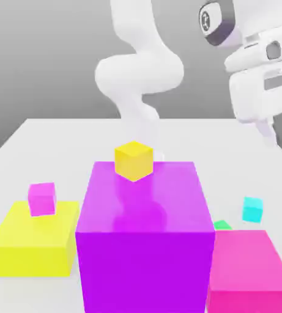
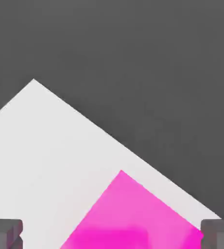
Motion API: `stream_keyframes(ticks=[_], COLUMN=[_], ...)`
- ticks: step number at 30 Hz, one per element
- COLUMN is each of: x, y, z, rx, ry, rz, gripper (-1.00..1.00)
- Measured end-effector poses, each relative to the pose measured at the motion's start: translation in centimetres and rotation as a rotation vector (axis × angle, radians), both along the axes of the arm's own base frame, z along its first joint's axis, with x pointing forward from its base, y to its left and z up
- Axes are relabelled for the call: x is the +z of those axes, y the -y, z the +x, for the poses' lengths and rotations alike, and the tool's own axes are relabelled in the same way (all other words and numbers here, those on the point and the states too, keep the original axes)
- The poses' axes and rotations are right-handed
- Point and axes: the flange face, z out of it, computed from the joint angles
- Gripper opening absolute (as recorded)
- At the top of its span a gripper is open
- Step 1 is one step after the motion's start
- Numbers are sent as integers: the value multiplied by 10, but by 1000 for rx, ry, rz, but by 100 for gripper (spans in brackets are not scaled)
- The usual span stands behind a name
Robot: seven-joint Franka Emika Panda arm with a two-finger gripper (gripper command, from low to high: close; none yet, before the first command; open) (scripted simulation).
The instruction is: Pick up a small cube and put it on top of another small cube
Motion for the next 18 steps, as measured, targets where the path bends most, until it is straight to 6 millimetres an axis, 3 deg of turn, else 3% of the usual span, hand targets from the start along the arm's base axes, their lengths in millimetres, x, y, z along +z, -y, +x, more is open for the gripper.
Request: stream_keyframes(ticks=[6,13,18], x=[-90,-180,-226], y=[-44,-62,-57], z=[-64,-159,-159], rx=[228,516,521], ry=[-88,-156,-163], rz=[-109,-261,-277], gripper=[0,0,0])
